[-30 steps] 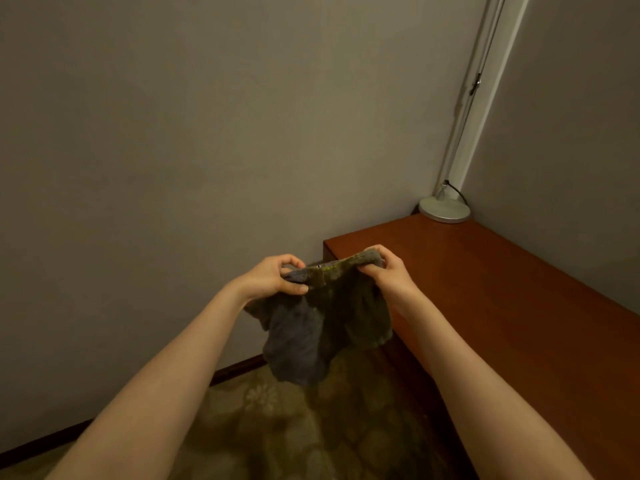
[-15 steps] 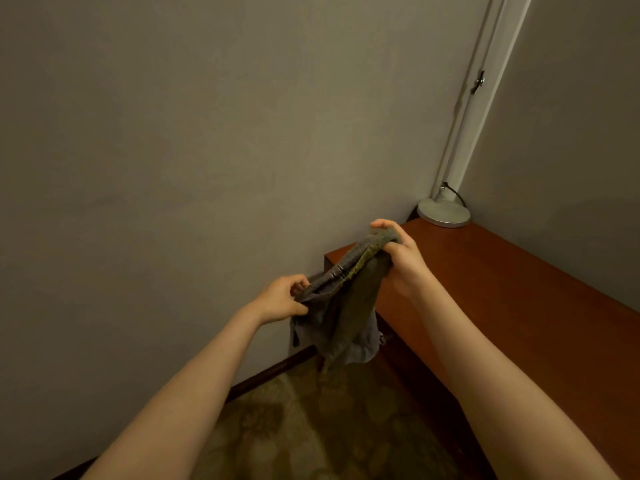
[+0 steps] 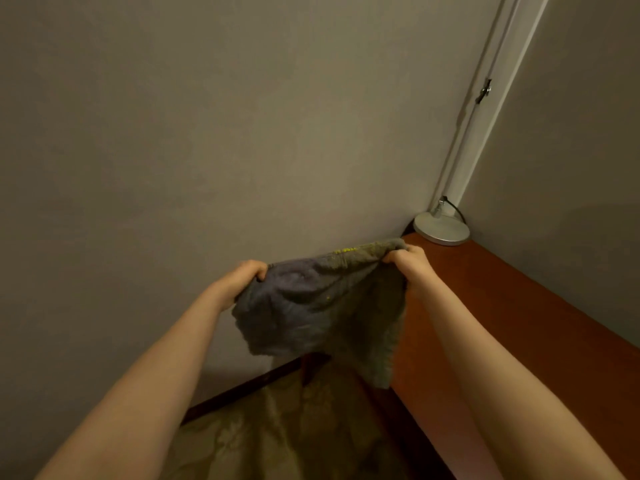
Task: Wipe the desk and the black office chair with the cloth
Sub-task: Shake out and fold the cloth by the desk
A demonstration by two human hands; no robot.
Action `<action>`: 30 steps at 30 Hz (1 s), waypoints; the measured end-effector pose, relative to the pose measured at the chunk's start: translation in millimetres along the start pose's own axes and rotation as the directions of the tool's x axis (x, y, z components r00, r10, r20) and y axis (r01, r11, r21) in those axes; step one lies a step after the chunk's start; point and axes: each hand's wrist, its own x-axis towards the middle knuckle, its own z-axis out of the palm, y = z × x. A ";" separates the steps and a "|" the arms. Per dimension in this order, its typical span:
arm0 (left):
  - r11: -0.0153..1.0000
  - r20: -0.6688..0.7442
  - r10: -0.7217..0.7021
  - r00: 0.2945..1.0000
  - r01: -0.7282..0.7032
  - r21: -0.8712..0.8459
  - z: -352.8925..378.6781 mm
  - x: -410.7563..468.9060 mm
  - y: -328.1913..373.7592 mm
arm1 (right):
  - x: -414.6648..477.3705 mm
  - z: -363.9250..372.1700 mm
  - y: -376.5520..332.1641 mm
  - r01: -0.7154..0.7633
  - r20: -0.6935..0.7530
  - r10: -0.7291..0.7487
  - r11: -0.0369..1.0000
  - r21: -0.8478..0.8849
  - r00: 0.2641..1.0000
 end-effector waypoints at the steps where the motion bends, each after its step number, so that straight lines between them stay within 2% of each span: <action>1: 0.984 0.040 -0.082 0.996 0.087 -0.158 2.4 -1.9 5.4 | 5.9 -3.0 4.3 -0.072 -0.001 0.072 0.997 -0.020 0.997; 2: 0.948 0.056 -0.134 0.989 0.144 -0.285 4.7 -0.1 11.7 | 11.7 -4.9 5.6 -0.143 0.021 0.144 0.989 -0.032 0.989; 4: 0.887 0.067 -0.192 0.979 0.202 -0.416 8.0 7.5 17.8 | 18.3 -2.2 6.4 -0.246 0.118 0.249 0.968 -0.042 0.961; 8: 0.826 0.084 -0.224 0.971 0.235 -0.513 19.5 15.7 32.2 | 20.2 29.3 -0.4 -0.305 0.242 0.268 0.943 0.132 0.933; 11: 0.804 0.121 -0.148 0.982 0.190 -0.563 33.5 18.6 52.1 | 18.0 63.8 -11.5 -0.223 0.239 0.174 0.955 0.193 0.955; 15: 0.869 0.087 -0.053 0.995 0.089 -0.487 46.1 21.8 77.7 | 4.1 105.6 -34.1 -0.038 0.299 -0.027 0.977 0.209 0.954; 18: 0.880 0.034 -0.005 0.999 0.020 -0.474 37.7 24.0 88.4 | 2.0 112.9 -44.9 0.043 0.379 -0.099 0.987 0.153 0.920; 21: 0.792 0.196 0.037 0.980 0.091 -0.603 14.2 23.8 96.7 | 8.3 107.2 -44.3 0.103 0.536 -0.162 0.985 0.139 0.828; 22: 0.788 0.270 0.047 0.962 0.130 -0.602 6.0 22.8 99.5 | 7.9 107.6 -43.4 0.151 0.552 -0.185 0.983 0.107 0.813; 23: 0.812 0.336 0.057 0.940 0.152 -0.563 -1.0 20.7 102.1 | 7.8 109.1 -43.3 0.202 0.522 -0.205 0.977 0.064 0.828; 25: 0.909 0.360 0.051 0.931 0.106 -0.403 -11.7 22.8 103.7 | 9.0 114.2 -45.4 0.258 0.359 -0.269 0.963 0.081 0.893; 28: 0.971 0.122 0.112 0.986 -0.082 -0.225 -29.0 40.3 94.0 | 12.9 117.3 -54.7 0.167 0.242 -0.227 0.955 0.247 0.943; 30: 0.984 0.027 0.109 0.994 -0.104 -0.144 -40.9 53.7 76.8 | 11.1 114.1 -63.9 0.126 0.243 -0.206 0.943 0.308 0.948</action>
